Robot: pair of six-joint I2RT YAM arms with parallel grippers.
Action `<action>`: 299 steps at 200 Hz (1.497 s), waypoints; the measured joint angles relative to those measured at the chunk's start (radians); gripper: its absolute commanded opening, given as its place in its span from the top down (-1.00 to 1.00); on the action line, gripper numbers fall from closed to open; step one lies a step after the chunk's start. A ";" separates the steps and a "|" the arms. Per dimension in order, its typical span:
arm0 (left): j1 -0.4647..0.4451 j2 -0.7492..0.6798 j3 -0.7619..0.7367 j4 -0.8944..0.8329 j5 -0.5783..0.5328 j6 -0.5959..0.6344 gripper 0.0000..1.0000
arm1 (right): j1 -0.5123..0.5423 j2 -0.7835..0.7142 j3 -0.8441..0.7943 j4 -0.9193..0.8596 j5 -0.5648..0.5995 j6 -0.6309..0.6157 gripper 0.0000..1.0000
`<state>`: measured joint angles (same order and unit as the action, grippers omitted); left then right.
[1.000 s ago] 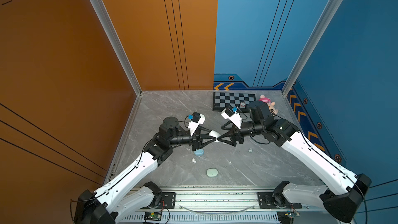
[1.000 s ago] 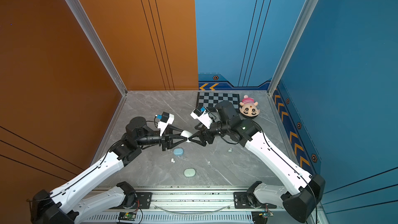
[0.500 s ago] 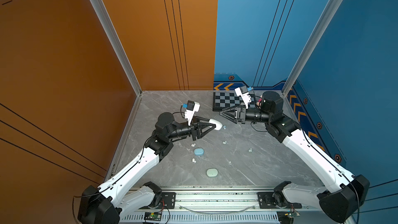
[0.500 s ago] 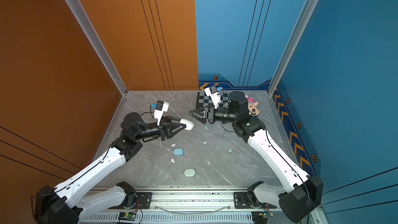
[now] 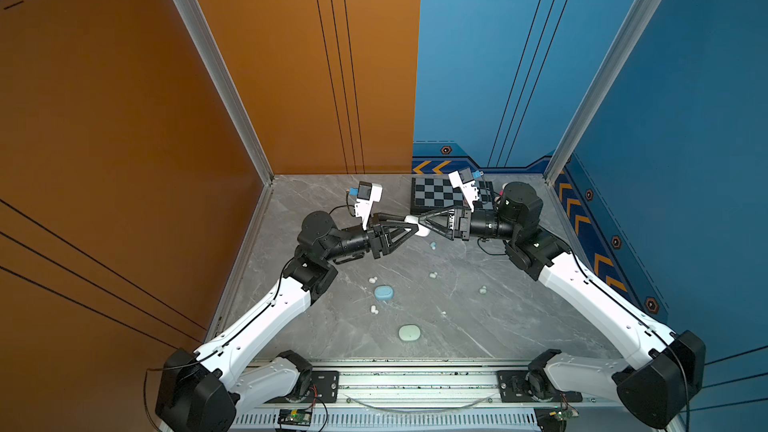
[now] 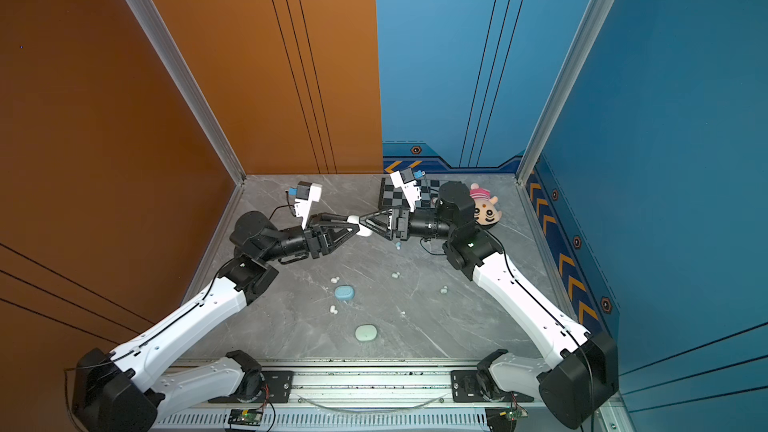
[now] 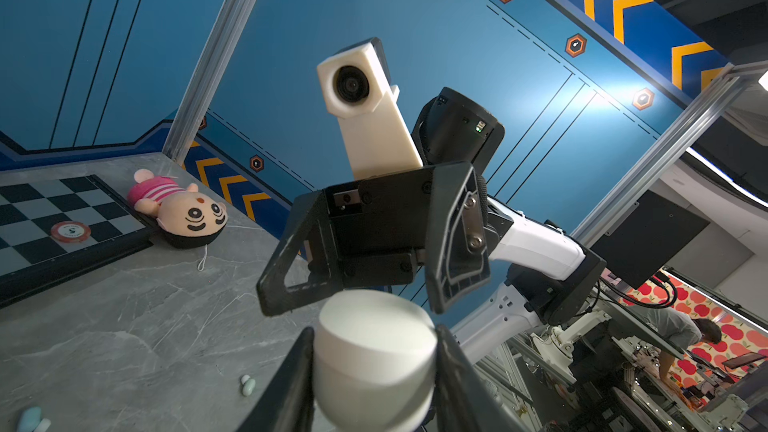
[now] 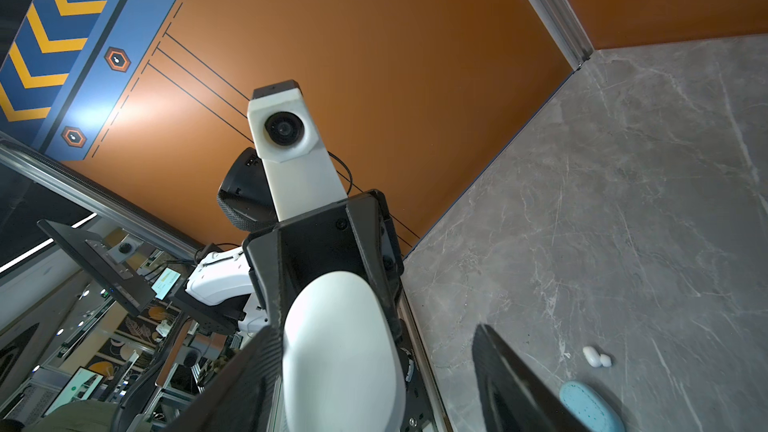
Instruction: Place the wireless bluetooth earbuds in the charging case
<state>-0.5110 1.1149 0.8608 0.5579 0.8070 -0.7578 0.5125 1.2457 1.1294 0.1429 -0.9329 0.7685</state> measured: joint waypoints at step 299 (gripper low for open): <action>0.020 0.008 0.000 0.052 -0.042 -0.094 -0.02 | 0.023 0.002 0.014 0.021 0.021 0.014 0.45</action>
<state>-0.4908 1.1225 0.8604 0.6102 0.7654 -0.8520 0.5350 1.2476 1.1435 0.1635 -0.9119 0.7822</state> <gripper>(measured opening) 0.448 0.420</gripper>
